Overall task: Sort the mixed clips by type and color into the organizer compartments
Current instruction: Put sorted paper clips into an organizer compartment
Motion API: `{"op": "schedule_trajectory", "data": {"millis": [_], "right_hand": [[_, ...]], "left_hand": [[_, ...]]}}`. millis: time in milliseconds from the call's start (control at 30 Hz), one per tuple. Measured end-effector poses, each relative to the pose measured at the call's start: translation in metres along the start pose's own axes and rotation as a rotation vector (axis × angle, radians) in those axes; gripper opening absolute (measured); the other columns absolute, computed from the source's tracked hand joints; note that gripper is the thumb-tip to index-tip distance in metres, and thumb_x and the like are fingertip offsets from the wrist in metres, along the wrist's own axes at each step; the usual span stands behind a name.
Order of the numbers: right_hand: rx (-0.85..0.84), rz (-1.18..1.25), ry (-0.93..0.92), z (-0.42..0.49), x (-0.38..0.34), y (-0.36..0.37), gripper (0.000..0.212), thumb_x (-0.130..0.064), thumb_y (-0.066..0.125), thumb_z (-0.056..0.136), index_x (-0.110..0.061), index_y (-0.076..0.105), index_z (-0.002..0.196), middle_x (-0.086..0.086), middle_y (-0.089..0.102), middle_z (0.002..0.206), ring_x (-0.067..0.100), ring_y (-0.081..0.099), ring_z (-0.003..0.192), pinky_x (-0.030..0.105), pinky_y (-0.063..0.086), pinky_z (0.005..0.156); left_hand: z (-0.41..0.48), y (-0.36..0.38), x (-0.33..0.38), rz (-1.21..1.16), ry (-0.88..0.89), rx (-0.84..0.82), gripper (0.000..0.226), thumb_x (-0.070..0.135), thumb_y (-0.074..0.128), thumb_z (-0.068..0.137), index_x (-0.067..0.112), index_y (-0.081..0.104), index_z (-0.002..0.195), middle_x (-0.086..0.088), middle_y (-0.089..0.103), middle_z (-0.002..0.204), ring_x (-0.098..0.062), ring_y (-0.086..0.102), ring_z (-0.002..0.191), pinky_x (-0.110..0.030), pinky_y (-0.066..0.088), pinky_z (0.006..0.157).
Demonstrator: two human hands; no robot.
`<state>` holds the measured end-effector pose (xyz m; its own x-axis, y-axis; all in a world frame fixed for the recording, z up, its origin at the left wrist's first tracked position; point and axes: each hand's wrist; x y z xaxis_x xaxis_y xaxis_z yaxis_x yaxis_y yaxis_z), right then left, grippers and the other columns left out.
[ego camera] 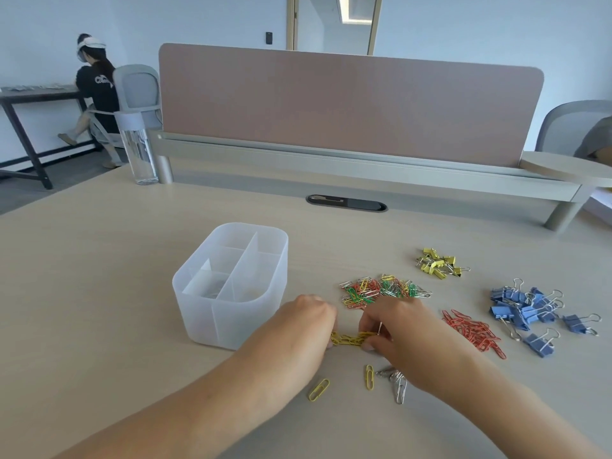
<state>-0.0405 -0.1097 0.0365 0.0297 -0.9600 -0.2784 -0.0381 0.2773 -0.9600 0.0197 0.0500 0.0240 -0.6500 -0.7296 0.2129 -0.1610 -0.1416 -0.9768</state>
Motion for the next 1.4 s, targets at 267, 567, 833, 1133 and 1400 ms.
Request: {"op": "schedule_trajectory", "data": {"millis": [267, 567, 833, 1133, 1400], "right_hand": [[-0.025, -0.168, -0.087, 0.004, -0.009, 0.0, 0.011, -0.018, 0.051, 0.095, -0.028, 0.045, 0.096, -0.011, 0.042, 0.1, 0.01, 0.039, 0.086, 0.02, 0.027, 0.069], [0.045, 0.032, -0.101, -0.002, 0.006, 0.003, 0.004, -0.022, 0.061, 0.091, -0.023, 0.057, 0.089, -0.017, 0.05, 0.082, 0.0, 0.046, 0.074, 0.016, 0.036, 0.066], [0.096, 0.102, -0.114, 0.001, 0.009, 0.007, 0.007, -0.021, 0.062, 0.092, -0.026, 0.059, 0.087, -0.016, 0.053, 0.077, -0.005, 0.048, 0.079, 0.013, 0.037, 0.066], [0.095, 0.234, -0.065, 0.002, 0.006, 0.006, 0.019, -0.021, 0.068, 0.089, -0.031, 0.059, 0.075, -0.005, 0.061, 0.07, 0.005, 0.051, 0.065, 0.018, 0.041, 0.06], [0.064, 0.584, -0.015, 0.011, -0.004, -0.022, 0.011, -0.015, 0.071, 0.086, -0.021, 0.067, 0.077, 0.001, 0.067, 0.066, 0.009, 0.06, 0.06, 0.031, 0.051, 0.066]], "left_hand": [[-0.001, 0.004, -0.002, -0.021, 0.028, 0.041, 0.017, 0.015, 0.055, 0.095, 0.013, 0.062, 0.111, -0.004, 0.054, 0.105, -0.024, 0.055, 0.101, -0.028, 0.039, 0.076], [-0.015, -0.025, -0.005, -0.342, 0.042, 0.273, 0.009, 0.022, 0.063, 0.092, 0.027, 0.07, 0.094, 0.011, 0.059, 0.082, -0.009, 0.055, 0.08, -0.022, 0.042, 0.069], [-0.018, -0.088, -0.04, -0.605, -0.086, 0.409, 0.012, 0.013, 0.074, 0.083, 0.023, 0.072, 0.077, 0.003, 0.071, 0.068, -0.007, 0.068, 0.06, -0.012, 0.049, 0.06], [-0.002, -0.088, -0.079, -0.476, -0.252, 0.256, 0.009, 0.013, 0.076, 0.082, 0.02, 0.072, 0.078, 0.003, 0.071, 0.066, -0.008, 0.07, 0.06, -0.015, 0.049, 0.059], [-0.005, -0.081, -0.072, -0.382, -0.253, 0.253, 0.023, 0.003, 0.075, 0.075, 0.026, 0.073, 0.075, 0.007, 0.07, 0.072, -0.008, 0.068, 0.058, -0.039, 0.06, 0.067]]}}
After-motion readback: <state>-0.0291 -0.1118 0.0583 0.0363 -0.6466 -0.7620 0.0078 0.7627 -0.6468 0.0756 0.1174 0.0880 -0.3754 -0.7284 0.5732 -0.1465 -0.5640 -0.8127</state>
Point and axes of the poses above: each hand's wrist, its own z-axis towards the middle knuckle, its own y-axis out of the palm, x = y × z
